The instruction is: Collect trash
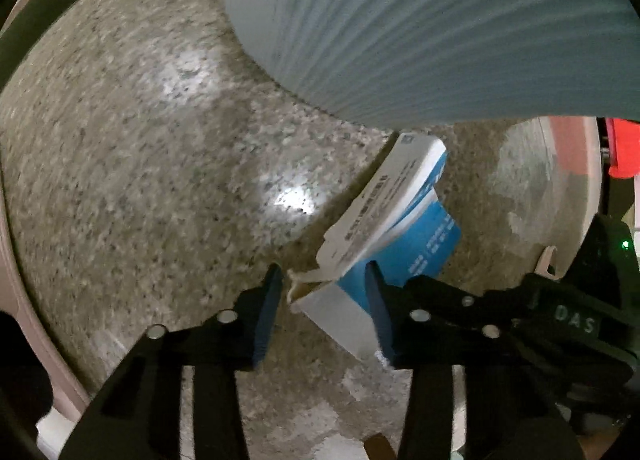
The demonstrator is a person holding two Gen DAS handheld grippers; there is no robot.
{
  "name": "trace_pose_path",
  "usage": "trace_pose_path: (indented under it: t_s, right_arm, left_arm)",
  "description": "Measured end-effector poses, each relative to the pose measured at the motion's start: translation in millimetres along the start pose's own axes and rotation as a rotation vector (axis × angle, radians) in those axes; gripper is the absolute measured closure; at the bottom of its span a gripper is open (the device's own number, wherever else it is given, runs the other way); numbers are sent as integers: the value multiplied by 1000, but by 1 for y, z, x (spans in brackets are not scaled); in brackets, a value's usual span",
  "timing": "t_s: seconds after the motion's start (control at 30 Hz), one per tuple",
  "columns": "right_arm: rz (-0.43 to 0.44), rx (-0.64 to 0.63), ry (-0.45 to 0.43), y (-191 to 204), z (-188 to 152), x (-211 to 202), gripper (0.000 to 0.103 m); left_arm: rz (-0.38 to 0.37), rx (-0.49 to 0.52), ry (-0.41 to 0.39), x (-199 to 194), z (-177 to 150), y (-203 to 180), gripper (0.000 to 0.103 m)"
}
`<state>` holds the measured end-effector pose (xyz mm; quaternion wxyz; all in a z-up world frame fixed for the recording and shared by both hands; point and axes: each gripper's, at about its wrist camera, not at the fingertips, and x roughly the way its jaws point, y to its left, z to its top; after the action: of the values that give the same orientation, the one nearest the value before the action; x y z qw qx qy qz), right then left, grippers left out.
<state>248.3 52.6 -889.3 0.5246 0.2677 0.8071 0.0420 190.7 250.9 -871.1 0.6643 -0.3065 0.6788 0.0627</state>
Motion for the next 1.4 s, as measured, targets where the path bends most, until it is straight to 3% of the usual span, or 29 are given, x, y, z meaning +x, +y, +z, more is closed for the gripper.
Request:
trace_pose_path:
  t_s: [0.13, 0.33, 0.53, 0.67, 1.1, 1.2, 1.4]
  right_arm:
    - [75, 45, 25, -4, 8, 10, 65]
    - [52, -20, 61, 5, 9, 16, 83]
    - [40, -62, 53, 11, -3, -6, 87]
    - [37, -86, 36, 16, -18, -31, 91]
    - [77, -129, -8, 9, -99, -148, 93]
    - [76, -179, -32, 22, -115, -174, 93]
    - [128, -228, -66, 49, -152, -204, 93]
  left_arm:
    - [-7, 18, 23, 8, 5, -7, 71]
    - [14, 48, 33, 14, 3, -22, 82]
    - [18, 48, 36, -6, -9, -30, 88]
    - [9, 13, 12, -35, -21, -34, 92]
    - [-19, 107, -52, -149, -84, -72, 95]
    - [-51, 103, -77, -182, -99, -85, 95]
    - [-42, 95, -143, -240, -112, -92, 95]
